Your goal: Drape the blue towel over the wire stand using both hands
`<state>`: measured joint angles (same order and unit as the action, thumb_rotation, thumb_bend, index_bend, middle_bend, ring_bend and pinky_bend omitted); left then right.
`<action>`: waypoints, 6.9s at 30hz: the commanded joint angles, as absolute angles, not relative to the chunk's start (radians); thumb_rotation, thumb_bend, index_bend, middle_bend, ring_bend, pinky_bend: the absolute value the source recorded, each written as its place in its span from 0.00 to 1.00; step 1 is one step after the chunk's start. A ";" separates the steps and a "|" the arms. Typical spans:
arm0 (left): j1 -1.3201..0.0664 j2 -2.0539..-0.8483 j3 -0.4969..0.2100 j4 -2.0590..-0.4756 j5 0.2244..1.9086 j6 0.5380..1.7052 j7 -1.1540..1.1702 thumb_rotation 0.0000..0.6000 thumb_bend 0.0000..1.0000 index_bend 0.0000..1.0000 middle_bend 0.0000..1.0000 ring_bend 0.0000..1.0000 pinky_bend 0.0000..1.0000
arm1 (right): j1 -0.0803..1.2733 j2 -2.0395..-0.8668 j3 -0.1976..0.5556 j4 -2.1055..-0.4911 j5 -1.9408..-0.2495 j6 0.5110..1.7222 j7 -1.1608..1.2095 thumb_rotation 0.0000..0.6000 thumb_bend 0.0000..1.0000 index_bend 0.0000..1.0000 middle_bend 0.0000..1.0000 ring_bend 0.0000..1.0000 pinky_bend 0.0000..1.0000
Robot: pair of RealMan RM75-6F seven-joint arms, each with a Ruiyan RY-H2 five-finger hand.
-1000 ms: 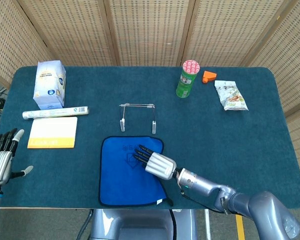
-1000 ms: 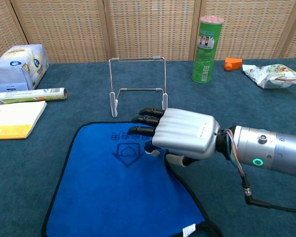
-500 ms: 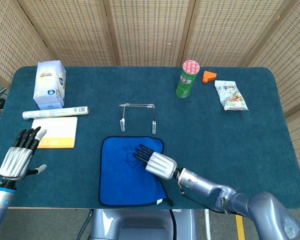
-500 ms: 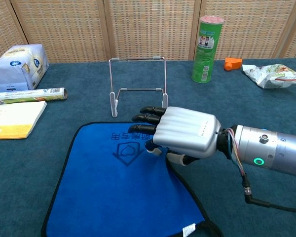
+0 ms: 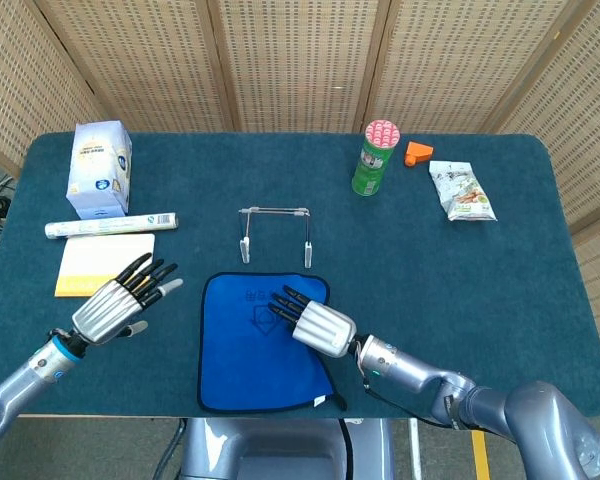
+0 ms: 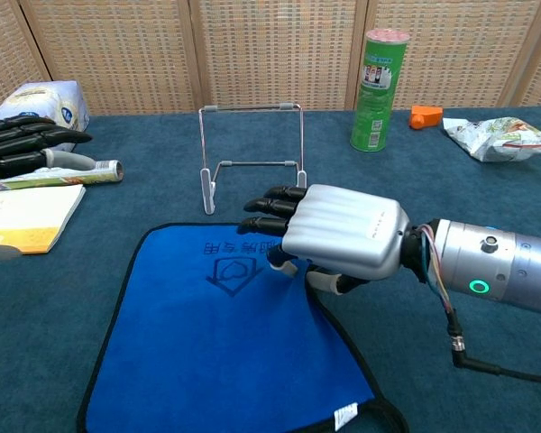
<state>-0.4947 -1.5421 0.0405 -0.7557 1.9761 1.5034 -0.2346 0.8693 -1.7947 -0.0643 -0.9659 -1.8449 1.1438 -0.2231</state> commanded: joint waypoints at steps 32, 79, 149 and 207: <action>-0.603 -1.838 0.215 -0.408 1.990 1.551 -0.319 1.00 0.11 0.17 0.00 0.00 0.00 | 0.875 -1.777 -0.058 -1.007 -1.838 1.133 -0.251 1.00 0.52 0.60 0.13 0.00 0.10; -0.649 -1.910 0.258 -0.403 1.921 1.489 -0.340 1.00 0.47 0.29 0.00 0.00 0.00 | 0.872 -1.754 -0.049 -1.047 -1.823 1.122 -0.268 1.00 0.52 0.60 0.13 0.00 0.10; -0.712 -1.702 -0.084 -1.097 1.651 1.469 0.032 1.00 0.61 0.66 0.00 0.00 0.00 | 0.806 -1.683 0.206 -1.419 -1.600 1.253 -0.352 1.00 0.57 0.68 0.13 0.00 0.11; -0.884 -1.621 -0.369 -1.174 1.429 1.267 0.103 1.00 0.61 0.66 0.00 0.00 0.00 | 0.981 -1.632 0.519 -1.421 -1.122 1.108 -0.493 1.00 0.57 0.69 0.12 0.00 0.11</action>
<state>-0.8796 -1.6185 -0.3633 -1.1825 1.4364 1.2720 0.1100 0.9767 -1.6323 0.5122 -1.4274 -1.1318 1.1116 -0.5013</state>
